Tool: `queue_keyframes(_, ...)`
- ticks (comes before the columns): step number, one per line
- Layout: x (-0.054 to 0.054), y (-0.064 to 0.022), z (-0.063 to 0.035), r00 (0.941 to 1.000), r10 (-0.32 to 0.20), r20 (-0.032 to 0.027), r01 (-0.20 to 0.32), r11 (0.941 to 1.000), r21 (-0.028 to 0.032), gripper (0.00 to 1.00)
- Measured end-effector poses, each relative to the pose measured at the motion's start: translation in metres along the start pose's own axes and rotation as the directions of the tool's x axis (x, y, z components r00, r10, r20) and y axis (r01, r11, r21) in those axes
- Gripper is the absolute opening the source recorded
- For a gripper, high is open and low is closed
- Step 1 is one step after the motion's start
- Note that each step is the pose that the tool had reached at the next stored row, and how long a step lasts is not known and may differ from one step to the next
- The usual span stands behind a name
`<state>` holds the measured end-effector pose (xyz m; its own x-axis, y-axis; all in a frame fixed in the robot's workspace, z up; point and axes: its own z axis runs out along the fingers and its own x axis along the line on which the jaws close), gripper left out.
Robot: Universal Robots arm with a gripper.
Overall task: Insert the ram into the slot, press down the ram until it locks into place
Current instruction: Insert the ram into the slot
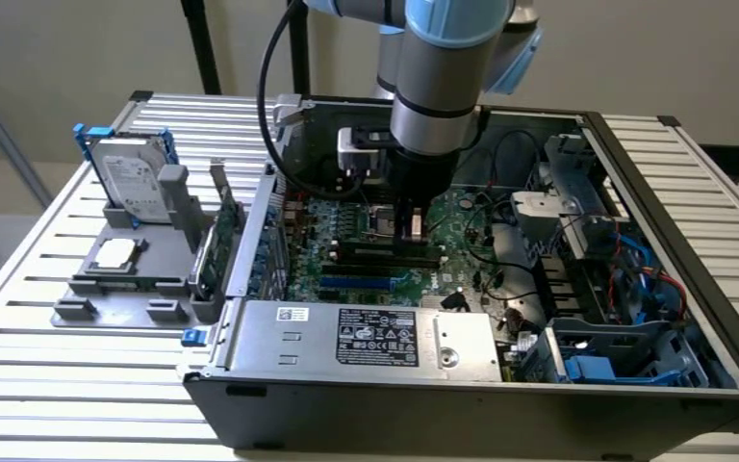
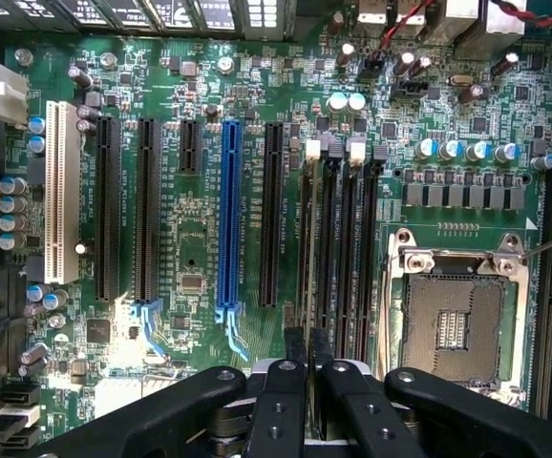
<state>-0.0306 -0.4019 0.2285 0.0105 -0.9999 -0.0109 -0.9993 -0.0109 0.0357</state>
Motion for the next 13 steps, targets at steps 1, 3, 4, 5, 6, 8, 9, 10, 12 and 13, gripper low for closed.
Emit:
queue_keyframes(1, 0.0, 0.0, 0.0002, 1.0, 0.0, -0.0006, 0.0, 1.0, 0.0002, 0.13)
queue_keyframes(3, -0.0001, 0.0001, 0.0008, 1.0, 0.0, -0.0012, 0.0, 1.0, 0.0008, 0.13)
queue_keyframes(4, -0.0002, 0.0001, 0.001, 1.0, 0.0, -0.0016, 0.0, 1.0, 0.001, 0.13)
queue_keyframes(5, -0.0002, 0.0001, 0.0012, 1.0, 0.0, -0.0017, 0.0, 1.0, 0.0013, 0.13)
queue_keyframes(6, -0.0003, 0.0001, 0.0014, 1.0, 0.0, -0.0018, 0.0, 1.0, 0.0016, 0.13)
queue_keyframes(8, -0.0005, 0.0003, 0.0019, 1.0, 0.0, -0.0019, 0.0, 1.0, 0.0022, 0.13)
queue_keyframes(9, -0.0006, 0.0004, 0.0022, 1.0, 0.0, -0.0019, 0.0, 1.0, 0.0026, 0.13)
queue_keyframes(10, -0.0007, 0.0005, 0.0025, 1.0, 0.0, -0.0018, 0.0, 1.0, 0.0031, 0.13)
queue_keyframes(12, -0.0009, 0.0008, 0.0032, 1.0, 0.001, -0.0018, -0.001, 1.0, 0.0041, 0.13)
queue_keyframes(13, -0.001, 0.0009, 0.0034, 1.0, 0.001, -0.0021, -0.001, 1.0, 0.0045, 0.13)
